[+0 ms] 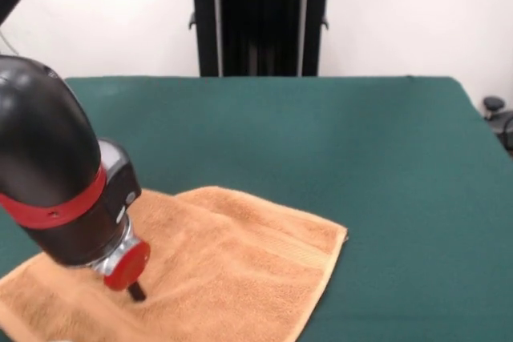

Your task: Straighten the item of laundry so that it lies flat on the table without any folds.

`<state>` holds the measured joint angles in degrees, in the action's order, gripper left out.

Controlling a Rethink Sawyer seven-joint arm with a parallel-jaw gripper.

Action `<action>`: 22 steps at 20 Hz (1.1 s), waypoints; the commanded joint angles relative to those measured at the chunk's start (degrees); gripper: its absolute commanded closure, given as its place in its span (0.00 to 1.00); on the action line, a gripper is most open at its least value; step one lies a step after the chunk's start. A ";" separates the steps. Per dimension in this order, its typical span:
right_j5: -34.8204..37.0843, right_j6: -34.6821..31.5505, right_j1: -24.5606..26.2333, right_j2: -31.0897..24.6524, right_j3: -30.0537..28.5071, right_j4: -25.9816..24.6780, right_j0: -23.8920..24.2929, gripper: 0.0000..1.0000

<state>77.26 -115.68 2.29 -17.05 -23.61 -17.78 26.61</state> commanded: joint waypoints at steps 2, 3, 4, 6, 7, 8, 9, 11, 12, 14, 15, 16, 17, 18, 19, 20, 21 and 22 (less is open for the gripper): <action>-15.46 29.25 5.40 -13.98 9.50 -8.48 -2.13 0.00; -17.43 30.76 5.68 -15.33 9.59 -8.89 -1.83 0.00; -20.35 32.29 5.83 -16.48 9.46 -9.13 -1.53 0.00; -25.02 34.76 6.05 -18.39 9.29 -9.73 -0.99 0.00; -24.18 34.79 6.23 -19.30 9.60 -10.21 -0.78 0.00; -23.81 35.64 6.35 -20.26 9.86 -10.90 -0.61 0.00; -22.44 34.85 6.25 -20.31 9.87 -11.15 -0.65 0.00; -19.41 30.92 6.00 -18.74 8.80 -10.14 -0.69 0.00; -17.01 29.20 5.91 -17.60 7.81 -9.32 -0.57 0.00; -16.32 26.63 5.59 -15.46 4.41 -6.67 0.13 0.00; -17.17 25.59 5.16 -14.40 2.53 -5.64 0.38 0.00; -18.90 25.14 4.77 -13.52 1.06 -5.07 0.56 0.00; -19.51 24.20 4.47 -12.71 0.11 -4.76 0.54 0.00; -20.05 24.05 4.44 -12.35 -0.29 -4.59 0.56 0.00; -20.27 23.39 4.15 -11.78 -1.08 -4.27 0.57 0.00; -20.21 22.92 3.96 -11.38 -1.53 -4.07 0.53 0.00; -20.27 22.64 3.70 -11.09 -2.15 -3.74 0.57 0.00; -20.09 22.12 3.38 -10.58 -2.82 -3.52 0.56 0.00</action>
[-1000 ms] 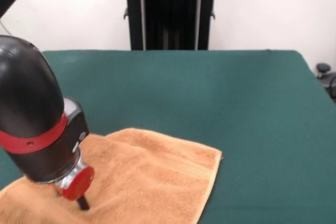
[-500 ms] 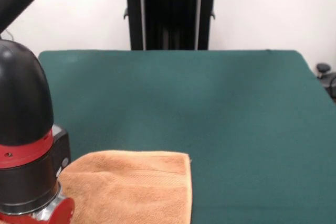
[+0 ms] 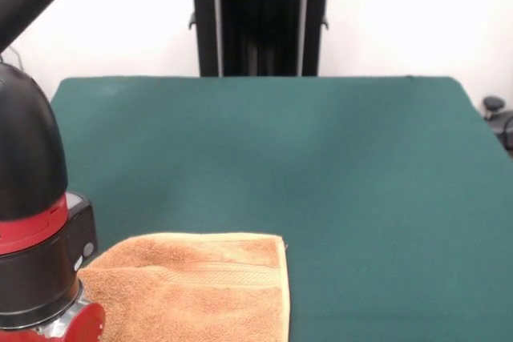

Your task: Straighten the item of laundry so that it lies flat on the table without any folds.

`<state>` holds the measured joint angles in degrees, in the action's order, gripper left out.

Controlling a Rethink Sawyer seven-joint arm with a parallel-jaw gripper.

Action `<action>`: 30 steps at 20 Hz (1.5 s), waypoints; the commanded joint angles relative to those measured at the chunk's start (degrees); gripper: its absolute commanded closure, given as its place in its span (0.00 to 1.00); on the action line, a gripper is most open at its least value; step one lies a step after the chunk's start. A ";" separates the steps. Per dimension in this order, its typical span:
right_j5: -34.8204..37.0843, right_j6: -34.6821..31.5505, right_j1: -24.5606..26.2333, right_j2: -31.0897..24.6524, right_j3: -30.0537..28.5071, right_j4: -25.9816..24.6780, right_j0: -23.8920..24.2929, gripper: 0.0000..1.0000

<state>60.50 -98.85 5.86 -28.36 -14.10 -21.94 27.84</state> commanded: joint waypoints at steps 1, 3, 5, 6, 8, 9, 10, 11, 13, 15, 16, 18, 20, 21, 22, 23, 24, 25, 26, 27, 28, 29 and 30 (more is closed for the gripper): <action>-2.45 4.73 -0.52 1.01 -13.23 1.20 -0.51 0.00; -0.95 2.92 -1.72 2.07 -16.27 2.39 -0.03 0.00; -1.59 2.39 -3.38 2.79 -19.96 3.39 0.62 0.00; -1.55 1.73 -4.50 3.34 -21.88 3.63 0.81 0.00; -1.05 0.49 -7.15 4.11 -25.96 4.35 1.26 0.00; -0.47 0.18 -8.58 4.33 -27.91 4.82 1.49 0.00; 0.76 0.13 -9.84 4.52 -29.24 5.24 1.59 0.00; 1.30 0.16 -11.63 4.80 -31.37 5.75 1.83 0.00; 2.91 1.37 -14.87 5.39 -33.59 6.03 1.87 0.00; 3.19 2.86 -18.90 6.42 -35.35 5.54 1.54 0.00; 3.86 3.04 -20.53 7.04 -35.49 5.15 1.18 0.00; 7.25 2.53 -22.74 7.84 -35.73 5.15 0.77 0.00; 9.82 2.29 -23.92 8.04 -35.80 5.61 0.72 0.00; 10.83 1.83 -24.57 8.19 -36.14 5.91 0.75 0.00; 11.92 1.58 -25.35 8.26 -36.72 6.30 0.83 0.00; 13.15 0.96 -26.22 8.41 -37.22 6.77 0.82 0.00; 13.90 0.93 -27.23 8.44 -38.10 7.27 0.91 0.00; 14.38 1.04 -28.42 8.47 -39.25 7.76 1.03 0.00; 14.12 1.21 -29.70 8.41 -40.59 8.28 1.22 0.00; 13.93 0.91 -30.80 8.47 -42.15 8.90 1.42 0.00; 14.02 0.03 -31.61 8.65 -43.64 9.54 1.57 0.00; 13.33 -0.56 -31.99 8.67 -45.10 10.01 1.78 0.00; 12.06 -0.68 -32.28 8.66 -46.64 10.26 1.98 0.00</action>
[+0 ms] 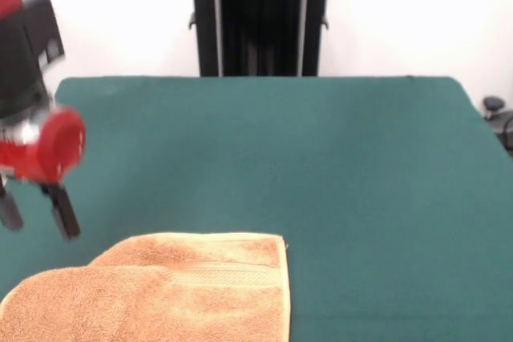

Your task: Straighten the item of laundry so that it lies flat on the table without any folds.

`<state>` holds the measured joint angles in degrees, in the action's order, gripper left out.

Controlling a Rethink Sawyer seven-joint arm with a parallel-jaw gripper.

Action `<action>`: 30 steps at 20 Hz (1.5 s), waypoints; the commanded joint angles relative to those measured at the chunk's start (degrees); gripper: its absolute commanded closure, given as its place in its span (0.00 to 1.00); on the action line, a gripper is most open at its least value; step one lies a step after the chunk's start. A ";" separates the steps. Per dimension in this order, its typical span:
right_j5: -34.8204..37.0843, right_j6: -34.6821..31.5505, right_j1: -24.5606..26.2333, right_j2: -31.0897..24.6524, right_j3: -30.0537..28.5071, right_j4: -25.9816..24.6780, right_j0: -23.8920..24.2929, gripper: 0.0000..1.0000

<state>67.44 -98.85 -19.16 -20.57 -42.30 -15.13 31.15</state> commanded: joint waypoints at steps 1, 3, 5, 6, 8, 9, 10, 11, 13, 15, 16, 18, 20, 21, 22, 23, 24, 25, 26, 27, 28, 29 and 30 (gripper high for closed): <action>3.16 -0.84 -7.65 0.85 -20.20 3.58 -1.11 0.00; -0.82 -1.48 -8.10 0.92 -23.12 3.70 -0.97 0.00; -3.41 -2.58 -8.45 0.97 -25.27 4.01 -1.11 0.00; -4.84 -3.24 -8.68 1.13 -26.14 3.91 -1.35 0.00; -8.01 -4.32 -8.89 1.20 -27.95 3.83 -1.59 0.00; -9.16 -5.32 -8.92 1.41 -28.83 3.95 -1.76 0.00; -11.43 -5.65 -9.09 1.46 -29.93 3.64 -1.79 0.00; -12.95 -6.45 -9.15 1.75 -30.69 3.47 -1.97 0.00; -15.75 -6.72 -9.00 1.70 -31.85 3.19 -1.83 0.00; -17.27 -6.59 -8.57 1.73 -32.34 3.14 -1.77 0.00; -17.97 -6.79 -8.40 1.95 -32.49 3.05 -1.93 0.00; -20.79 -6.73 -8.14 2.14 -33.19 2.58 -2.03 0.00; -23.24 -6.83 -7.32 2.01 -33.86 2.72 -1.77 0.00; -24.33 -7.05 -7.01 2.05 -34.12 2.83 -1.74 0.00; -25.34 -7.54 -6.92 2.42 -34.46 2.84 -1.96 0.00; -26.32 -7.78 -6.82 2.65 -34.58 2.76 -2.20 0.00; -26.71 -8.21 -6.77 3.11 -34.52 2.69 -2.63 0.00; -27.37 -8.12 -6.65 3.22 -34.46 2.61 -2.84 0.00; -27.60 -8.27 -6.47 3.36 -34.44 2.81 -2.99 0.00; -27.94 -8.21 -6.32 3.44 -34.40 2.92 -3.08 0.00; -28.33 -8.40 -6.27 3.61 -34.53 3.04 -3.19 0.00; -28.87 -8.51 -6.23 3.75 -34.60 3.03 -3.29 0.00; -28.93 -8.48 -6.08 3.88 -34.37 3.06 -3.41 0.00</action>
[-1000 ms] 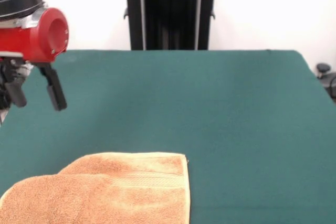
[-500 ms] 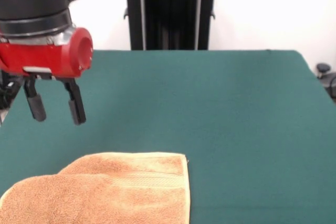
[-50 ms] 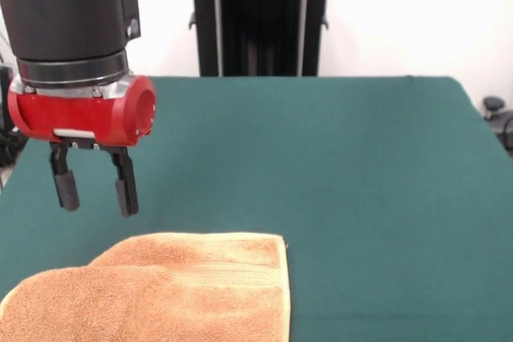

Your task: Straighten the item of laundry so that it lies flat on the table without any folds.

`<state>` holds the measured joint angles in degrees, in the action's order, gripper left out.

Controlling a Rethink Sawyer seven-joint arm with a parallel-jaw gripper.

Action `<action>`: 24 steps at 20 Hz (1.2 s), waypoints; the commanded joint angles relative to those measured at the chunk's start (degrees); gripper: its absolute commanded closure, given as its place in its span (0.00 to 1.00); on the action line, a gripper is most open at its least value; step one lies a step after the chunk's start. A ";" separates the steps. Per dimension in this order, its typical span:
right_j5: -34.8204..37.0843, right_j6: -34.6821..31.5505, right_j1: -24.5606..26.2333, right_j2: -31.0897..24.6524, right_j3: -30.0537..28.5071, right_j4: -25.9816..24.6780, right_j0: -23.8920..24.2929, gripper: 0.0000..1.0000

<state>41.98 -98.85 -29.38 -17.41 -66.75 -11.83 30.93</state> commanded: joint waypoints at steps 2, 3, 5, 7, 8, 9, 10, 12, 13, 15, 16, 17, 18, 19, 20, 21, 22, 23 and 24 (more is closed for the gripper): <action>-2.99 -7.67 4.72 0.75 -8.88 -0.31 -3.39 0.00; -2.77 -7.24 5.29 0.60 -8.31 -0.23 -3.42 0.00; -4.74 -7.32 6.54 0.50 -7.74 -0.55 -3.54 0.00; -7.29 -8.02 7.66 0.54 -7.51 -0.89 -3.75 0.00; -8.66 -8.50 8.13 0.68 -7.38 -1.13 -3.96 0.00; -10.00 -9.28 8.46 1.02 -7.36 -1.27 -4.32 0.00; -11.20 -9.64 8.85 1.21 -7.22 -1.44 -4.62 0.00; -13.75 -10.76 9.81 1.80 -6.88 -1.51 -5.30 0.00; -15.06 -11.48 10.21 2.34 -6.79 -1.58 -5.83 0.00; -17.07 -13.11 10.75 3.96 -6.35 -1.67 -7.26 0.00; -17.74 -13.74 10.98 4.82 -6.07 -1.48 -7.96 0.00; -18.10 -13.56 11.38 5.06 -5.76 -0.94 -8.19 0.00; -18.43 -14.02 11.64 5.53 -5.71 -0.29 -8.54 0.00; -18.87 -14.06 11.75 5.96 -5.72 0.18 -8.86 0.00; -19.30 -14.11 11.85 6.39 -5.73 0.65 -9.18 0.00; -19.22 -13.87 11.93 6.49 -5.64 0.98 -9.25 0.00; -19.04 -13.57 11.98 6.62 -5.62 1.35 -9.32 0.00; -18.81 -13.22 12.08 6.46 -5.67 1.77 -9.18 0.00; -18.90 -12.71 12.24 6.33 -5.76 2.03 -9.02 0.00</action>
<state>23.73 -98.90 -20.62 -12.19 -67.00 -11.75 24.62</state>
